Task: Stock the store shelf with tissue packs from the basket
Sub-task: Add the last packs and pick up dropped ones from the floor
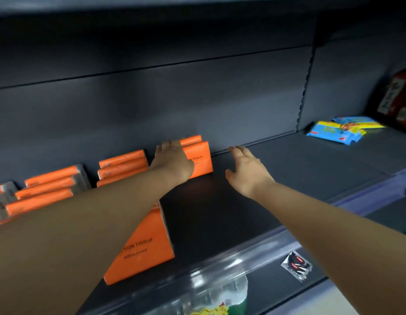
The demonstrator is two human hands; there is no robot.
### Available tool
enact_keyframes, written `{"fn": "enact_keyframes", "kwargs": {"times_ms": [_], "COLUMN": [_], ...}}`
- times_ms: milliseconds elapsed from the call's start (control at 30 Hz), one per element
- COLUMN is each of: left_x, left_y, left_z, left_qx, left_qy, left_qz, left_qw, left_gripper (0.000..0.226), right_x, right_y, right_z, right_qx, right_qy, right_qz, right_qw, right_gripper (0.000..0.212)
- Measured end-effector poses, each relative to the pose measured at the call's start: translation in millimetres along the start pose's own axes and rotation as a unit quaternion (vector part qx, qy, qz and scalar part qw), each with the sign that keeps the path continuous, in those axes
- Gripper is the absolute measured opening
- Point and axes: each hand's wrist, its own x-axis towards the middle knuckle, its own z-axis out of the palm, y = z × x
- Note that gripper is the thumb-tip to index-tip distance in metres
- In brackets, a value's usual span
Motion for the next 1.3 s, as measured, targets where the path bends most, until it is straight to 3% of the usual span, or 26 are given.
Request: {"fn": "enact_keyframes", "kwargs": {"times_ms": [300, 567, 800, 1067, 1300], "left_x": [-64.0, -144.7, -206.9, -277.6, -317.7], "left_y": [46.3, 85.1, 114.9, 124.2, 123.9], "left_z": [-2.7, 21.5, 54.2, 121.9, 177.8], "left_qx": [0.090, 0.137, 0.163, 0.209, 0.247], "left_qy": [-0.016, -0.022, -0.074, -0.133, -0.215], "left_qz": [0.145, 0.213, 0.248, 0.327, 0.346], "left_qw": [0.985, 0.967, 0.952, 0.912, 0.880], "left_gripper": [0.066, 0.066, 0.068, 0.069, 0.071], "right_x": [-66.6, -146.6, -216.5, -302.5, -368.7], "right_y": [22.3, 67.5, 108.2, 166.3, 217.8], "right_z": [-34.6, -66.8, -80.4, -50.6, -9.7], "right_qx": [-0.052, -0.082, -0.092, -0.059, -0.039], "right_qy": [0.015, 0.009, 0.010, -0.030, -0.086], "right_qz": [-0.017, 0.021, 0.050, 0.111, 0.171], "right_qw": [0.998, 0.996, 0.994, 0.992, 0.981], "right_gripper": [0.066, 0.066, 0.064, 0.067, 0.070]}}
